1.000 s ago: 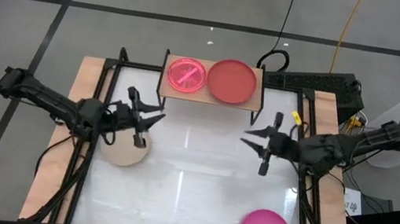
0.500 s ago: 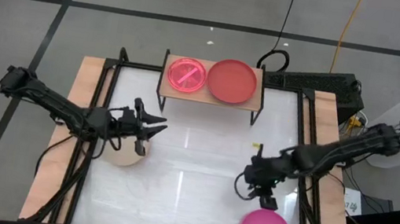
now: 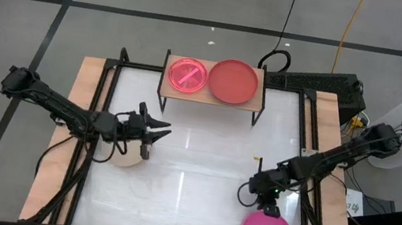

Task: Place and stack plates onto a shelf
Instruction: Stack the big pink plate on top of the big orange plate on the shelf

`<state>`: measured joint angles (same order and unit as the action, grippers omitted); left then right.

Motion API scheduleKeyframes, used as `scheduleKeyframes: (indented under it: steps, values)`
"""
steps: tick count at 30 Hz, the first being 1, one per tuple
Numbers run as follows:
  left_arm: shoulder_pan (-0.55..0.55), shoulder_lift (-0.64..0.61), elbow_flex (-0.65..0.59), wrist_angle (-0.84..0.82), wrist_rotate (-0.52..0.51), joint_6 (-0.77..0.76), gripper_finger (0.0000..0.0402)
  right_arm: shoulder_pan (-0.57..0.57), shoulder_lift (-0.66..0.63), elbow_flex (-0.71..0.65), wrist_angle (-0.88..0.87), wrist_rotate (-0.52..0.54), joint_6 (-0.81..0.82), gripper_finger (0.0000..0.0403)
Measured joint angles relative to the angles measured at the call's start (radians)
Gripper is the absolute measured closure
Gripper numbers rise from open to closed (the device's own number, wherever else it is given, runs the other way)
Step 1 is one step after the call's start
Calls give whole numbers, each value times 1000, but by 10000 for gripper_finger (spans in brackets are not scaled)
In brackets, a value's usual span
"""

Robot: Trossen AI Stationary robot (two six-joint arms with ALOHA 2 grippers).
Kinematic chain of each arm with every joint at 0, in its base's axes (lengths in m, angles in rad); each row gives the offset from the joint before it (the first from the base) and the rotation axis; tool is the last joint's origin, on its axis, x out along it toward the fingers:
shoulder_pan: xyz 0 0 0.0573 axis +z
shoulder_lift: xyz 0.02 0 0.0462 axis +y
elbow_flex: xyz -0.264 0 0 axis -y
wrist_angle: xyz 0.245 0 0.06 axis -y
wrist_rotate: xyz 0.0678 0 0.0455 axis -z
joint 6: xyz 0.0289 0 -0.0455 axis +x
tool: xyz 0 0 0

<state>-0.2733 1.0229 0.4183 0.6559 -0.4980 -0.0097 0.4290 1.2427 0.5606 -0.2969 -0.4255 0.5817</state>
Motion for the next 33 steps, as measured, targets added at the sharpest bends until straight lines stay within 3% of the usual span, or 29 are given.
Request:
scheduleKeyframes:
  steps: [10, 18, 33]
  values:
    - [0, 0, 0, -25, 0, -5, 295, 73, 0, -5, 99, 11, 8, 310]
    - [0, 0, 0, -79, -1, -12, 295, 128, -1, -5, 31, 186, -7, 310]
    - [0, 0, 0, -88, -1, -18, 295, 129, -23, -5, 85, 158, 28, 309]
